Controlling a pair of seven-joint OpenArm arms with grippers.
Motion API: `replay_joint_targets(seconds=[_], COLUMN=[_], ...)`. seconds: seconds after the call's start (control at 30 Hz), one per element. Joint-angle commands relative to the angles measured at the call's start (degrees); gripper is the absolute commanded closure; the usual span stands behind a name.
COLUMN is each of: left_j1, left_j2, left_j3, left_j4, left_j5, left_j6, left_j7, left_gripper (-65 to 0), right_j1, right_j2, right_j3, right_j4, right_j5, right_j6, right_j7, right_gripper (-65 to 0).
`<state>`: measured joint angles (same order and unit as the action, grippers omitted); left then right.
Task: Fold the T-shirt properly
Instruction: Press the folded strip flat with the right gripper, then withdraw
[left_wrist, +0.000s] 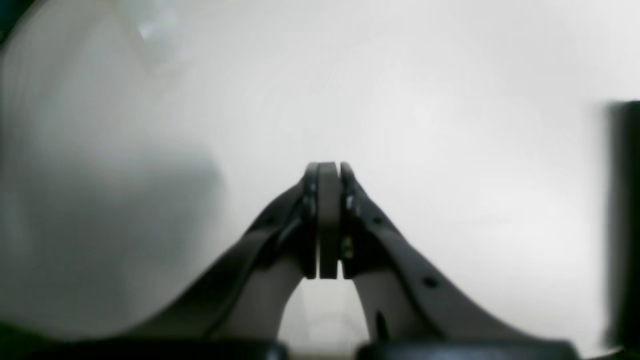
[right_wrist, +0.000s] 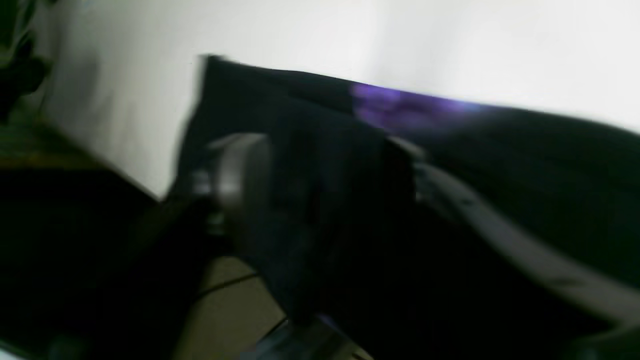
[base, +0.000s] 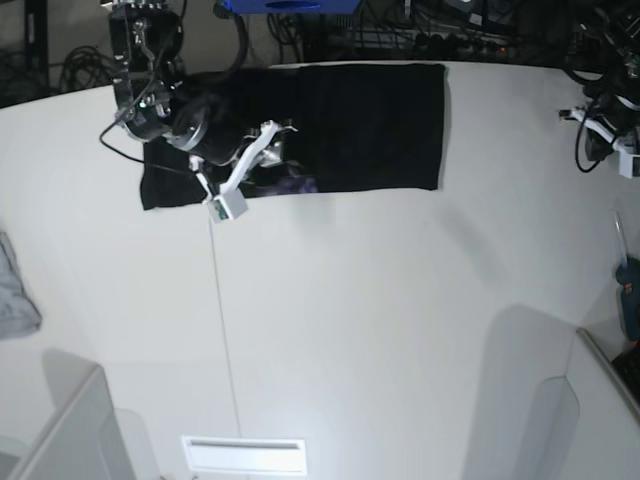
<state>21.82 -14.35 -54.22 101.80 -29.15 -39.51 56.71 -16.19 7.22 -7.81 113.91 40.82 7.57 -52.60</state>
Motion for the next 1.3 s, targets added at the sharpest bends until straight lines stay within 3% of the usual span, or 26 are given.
replay_joint_targets(seconds=[0.0,0.13,0.3,0.73,0.8,0.9,0.97,1.0,1.2,1.27], left_j1=[0.3,1.3,3.5,3.5,3.5,3.7,3.8,3.8,3.8,3.8], left_j2=[-1.2,-2.8,-2.6,-2.4,-2.4,-2.5,-2.5,-2.5,-2.5,-2.5], left_j3=[-0.9,-2.3,-1.7,1.1,1.1,1.0,1.0,1.0,1.0,1.0], left_j4=[-0.8,-7.2,-7.7,-8.0,-8.1,-8.2,-8.2,-8.2,-8.2,-8.2], left_j5=[-0.9,-0.9,-0.9,-0.9,-0.9,-0.9,-0.9,-0.9,-0.9,-0.9], left_j6=[-0.5,-0.5,-0.5,-0.5,-0.5,-0.5,-0.5,-0.5,-0.5,-0.5], left_j7=[-0.7,-0.8,-7.0,-7.7,-7.7,-7.7,-7.7,-7.7,-7.7,-7.7], left_gripper=[0.0,0.0,0.0,0.0,0.0,0.0,0.0,0.0,0.0,0.0], right_j1=[0.7,1.6,2.5,2.5,3.2,4.1,4.2,4.2,5.3,6.5], right_j2=[0.3,0.3,0.3,0.5,0.4,0.4,0.3,0.3,0.3,0.3], right_j3=[-0.1,-0.4,-0.5,-5.0,-4.7,-4.7,-4.6,-4.6,-4.6,-4.5], right_j4=[0.6,-3.0,-7.1,-8.5,-10.0,-12.5,-12.3,-11.4,-7.0,-7.8], right_j5=[0.4,0.3,0.3,0.3,0.3,0.6,0.7,0.7,0.7,0.7], right_j6=[0.3,0.0,-4.9,-5.1,-5.1,-4.7,-4.7,-4.9,-5.3,-7.4], right_j7=[0.7,0.4,0.9,0.9,0.9,0.9,0.9,1.0,0.1,-1.7], right_gripper=[-41.1,-40.8,-41.0,-40.5,-34.7,-18.0,-3.6,0.0,0.0,0.0])
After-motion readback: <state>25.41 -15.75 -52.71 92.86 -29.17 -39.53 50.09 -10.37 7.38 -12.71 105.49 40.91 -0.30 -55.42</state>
